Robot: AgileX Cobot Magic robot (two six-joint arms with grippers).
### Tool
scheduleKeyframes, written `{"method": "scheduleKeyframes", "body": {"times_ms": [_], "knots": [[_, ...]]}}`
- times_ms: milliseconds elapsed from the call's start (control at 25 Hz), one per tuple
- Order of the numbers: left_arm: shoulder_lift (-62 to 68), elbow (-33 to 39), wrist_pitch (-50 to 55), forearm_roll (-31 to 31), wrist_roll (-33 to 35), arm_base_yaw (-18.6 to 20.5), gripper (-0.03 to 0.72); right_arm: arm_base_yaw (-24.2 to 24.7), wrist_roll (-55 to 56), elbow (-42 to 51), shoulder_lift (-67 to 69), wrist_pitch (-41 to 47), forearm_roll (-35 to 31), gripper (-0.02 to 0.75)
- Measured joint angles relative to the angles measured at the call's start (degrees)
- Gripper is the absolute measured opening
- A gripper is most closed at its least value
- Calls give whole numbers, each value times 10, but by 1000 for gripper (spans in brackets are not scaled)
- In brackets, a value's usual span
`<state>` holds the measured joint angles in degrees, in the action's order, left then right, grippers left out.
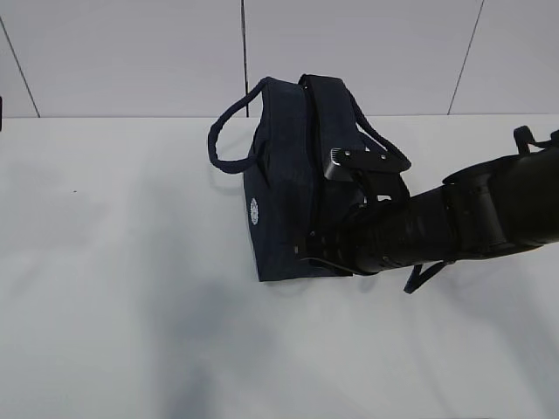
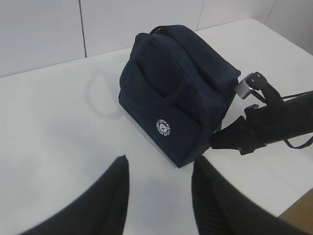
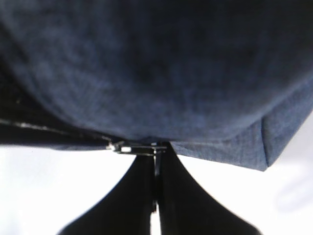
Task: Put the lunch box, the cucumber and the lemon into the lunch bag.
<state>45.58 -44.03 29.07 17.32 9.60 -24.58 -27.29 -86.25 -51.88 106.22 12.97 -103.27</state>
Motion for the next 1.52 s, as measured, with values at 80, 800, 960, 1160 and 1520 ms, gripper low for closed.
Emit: {"method": "scheduleKeyframes", "body": {"times_ms": [80,800,960,1160,1520], "knots": [[0,0,0,-2,0,0,307,0,7,0,-3,0,10,1],[0,0,-7,-15,0,0,307,0,165,27,-115,45,209,1],[0,0,-9,-15,0,0,307,0,165,27,-130,45,221,1],[0,0,-9,-15,0,0,307,0,166,27,-147,45,231,1],[0,0,-9,-15,0,0,307,0,166,27,-174,23,238,1]]}}
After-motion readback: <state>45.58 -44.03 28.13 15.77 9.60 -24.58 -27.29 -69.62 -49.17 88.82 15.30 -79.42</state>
